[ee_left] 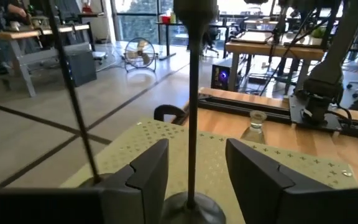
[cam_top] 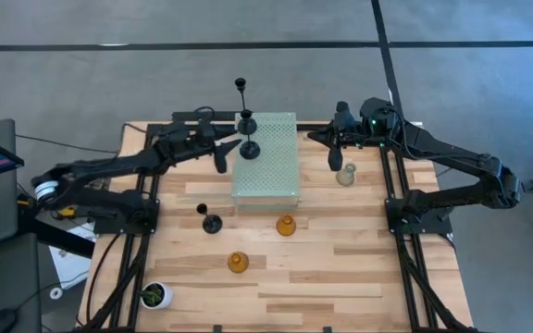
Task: Pick & Place candle stick holders
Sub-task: Put the black candle holder on the shelf aligned with the other black candle holder
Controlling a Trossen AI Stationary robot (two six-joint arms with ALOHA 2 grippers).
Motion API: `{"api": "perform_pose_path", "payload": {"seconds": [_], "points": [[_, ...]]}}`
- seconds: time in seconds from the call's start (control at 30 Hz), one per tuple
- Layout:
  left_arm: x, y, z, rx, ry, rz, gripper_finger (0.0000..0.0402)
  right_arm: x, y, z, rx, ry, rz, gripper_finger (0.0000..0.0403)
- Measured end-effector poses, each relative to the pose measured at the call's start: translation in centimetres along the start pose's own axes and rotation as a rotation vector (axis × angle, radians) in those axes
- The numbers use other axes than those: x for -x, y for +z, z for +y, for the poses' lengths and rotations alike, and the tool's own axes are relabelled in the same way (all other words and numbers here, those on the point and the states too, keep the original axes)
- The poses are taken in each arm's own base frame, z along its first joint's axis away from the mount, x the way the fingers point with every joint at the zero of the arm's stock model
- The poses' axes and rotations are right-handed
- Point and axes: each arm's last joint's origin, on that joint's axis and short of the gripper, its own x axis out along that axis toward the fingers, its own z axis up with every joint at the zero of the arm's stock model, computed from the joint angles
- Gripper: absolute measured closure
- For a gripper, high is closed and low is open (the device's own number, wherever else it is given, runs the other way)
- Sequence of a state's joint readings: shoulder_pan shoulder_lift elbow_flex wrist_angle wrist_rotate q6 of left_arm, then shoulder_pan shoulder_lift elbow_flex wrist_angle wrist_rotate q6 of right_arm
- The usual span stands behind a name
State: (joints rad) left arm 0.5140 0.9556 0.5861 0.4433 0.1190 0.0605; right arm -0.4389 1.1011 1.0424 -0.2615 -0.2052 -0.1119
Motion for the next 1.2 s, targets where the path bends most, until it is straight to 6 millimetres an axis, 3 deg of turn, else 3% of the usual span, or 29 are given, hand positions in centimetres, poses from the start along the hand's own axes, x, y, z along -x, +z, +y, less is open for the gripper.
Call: {"api": "perform_pose_path", "payload": {"seconds": [0.27,0.53,0.73,1.0,1.2], "points": [[4.9,1.2,-0.7,0.009,-0.059,0.104,0.0266,0.0,0.0,0.0,0.000,0.004,0.000,0.0403],[8.4,0.2,-1.6,-0.019,-0.162,0.289,0.0375,0.0,0.0,0.0,0.000,0.004,0.000,0.0403],[9.7,-0.7,-1.8,-0.073,-0.188,0.380,0.0395,0.0,-0.1,0.3,0.001,0.018,0.015,0.0403],[10.1,-4.7,-2.1,0.036,-0.181,0.512,0.0397,-0.2,-0.1,1.4,0.041,0.063,0.018,0.0403],[9.7,-4.3,-2.0,0.174,-0.140,0.437,0.0398,-0.2,0.1,1.5,0.047,0.067,0.005,0.0403]]}}
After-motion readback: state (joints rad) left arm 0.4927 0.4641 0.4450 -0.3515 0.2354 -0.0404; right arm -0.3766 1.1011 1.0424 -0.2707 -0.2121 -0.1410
